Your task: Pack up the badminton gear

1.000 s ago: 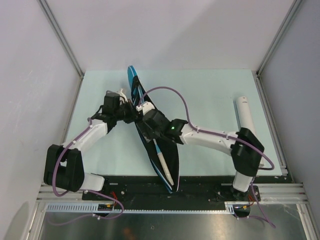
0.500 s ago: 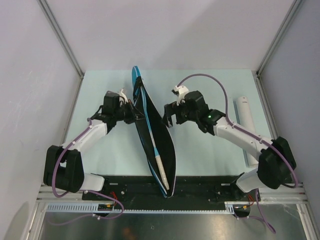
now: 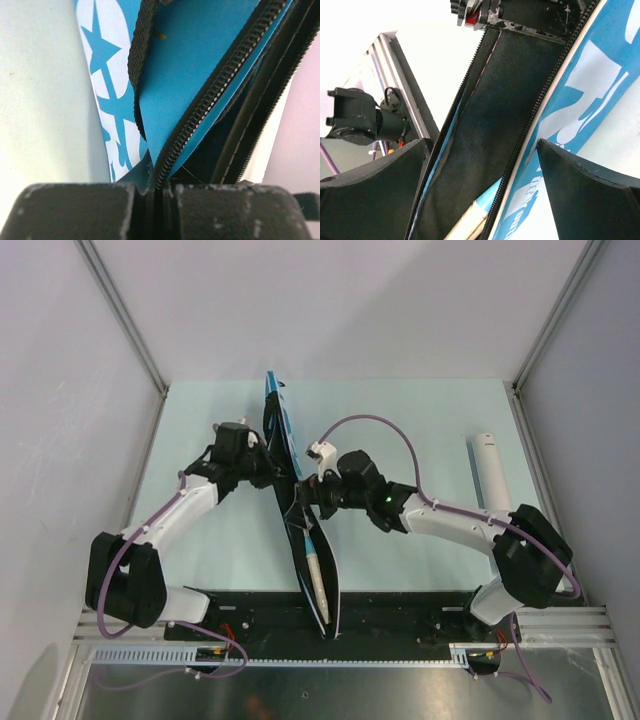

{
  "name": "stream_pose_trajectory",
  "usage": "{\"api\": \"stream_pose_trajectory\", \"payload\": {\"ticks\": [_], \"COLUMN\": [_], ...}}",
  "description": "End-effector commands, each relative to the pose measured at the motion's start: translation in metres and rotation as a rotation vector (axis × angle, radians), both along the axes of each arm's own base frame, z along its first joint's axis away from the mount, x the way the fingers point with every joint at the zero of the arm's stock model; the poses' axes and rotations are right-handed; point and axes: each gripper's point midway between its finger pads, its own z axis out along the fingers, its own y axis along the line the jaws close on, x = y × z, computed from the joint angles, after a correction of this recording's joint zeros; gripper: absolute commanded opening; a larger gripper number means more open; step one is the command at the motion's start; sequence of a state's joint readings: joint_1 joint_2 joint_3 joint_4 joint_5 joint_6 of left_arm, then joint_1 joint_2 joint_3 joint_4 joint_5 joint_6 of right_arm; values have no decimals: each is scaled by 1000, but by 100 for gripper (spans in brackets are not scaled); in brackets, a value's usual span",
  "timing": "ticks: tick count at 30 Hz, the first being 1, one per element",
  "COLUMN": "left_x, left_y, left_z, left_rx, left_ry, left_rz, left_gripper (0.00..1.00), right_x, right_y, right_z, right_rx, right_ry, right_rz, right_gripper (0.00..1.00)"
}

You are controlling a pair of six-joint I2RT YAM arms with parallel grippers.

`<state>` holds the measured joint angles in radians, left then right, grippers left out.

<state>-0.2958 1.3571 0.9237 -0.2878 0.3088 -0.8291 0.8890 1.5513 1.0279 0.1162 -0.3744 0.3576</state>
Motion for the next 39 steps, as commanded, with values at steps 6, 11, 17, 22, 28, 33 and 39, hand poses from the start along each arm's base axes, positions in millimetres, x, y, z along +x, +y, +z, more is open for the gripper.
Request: {"api": "stream_pose_trajectory", "payload": {"ticks": [6,11,17,22,28,33,39], "left_x": [14,9,10,21,70,115,170], "left_y": [5,5,8,38,80,79,76], "left_z": [49,50,60,84,106,129,102], "left_rx": [48,29,56,102,82,56,50], "left_ry": [7,47,-1,-113,-152,-181,-109], "left_rz": [227,273,229,191,206,255,300], "left_gripper": [0,0,43,76,100,100,99], "right_x": [9,13,24,29,28,32,41], "right_y": [18,18,11,6,-1,-5,-16], "right_z": [1,-24,-27,-39,-26,-9,-1], "right_rx": [-139,-380,-495,-535,-502,-463,-468], "right_ry": [-188,-322,-461,-500,-552,-580,-612], "right_rz": [-210,-301,-352,-261,-105,-48,-9], "right_gripper": [99,95,45,25,9,0,0]}}
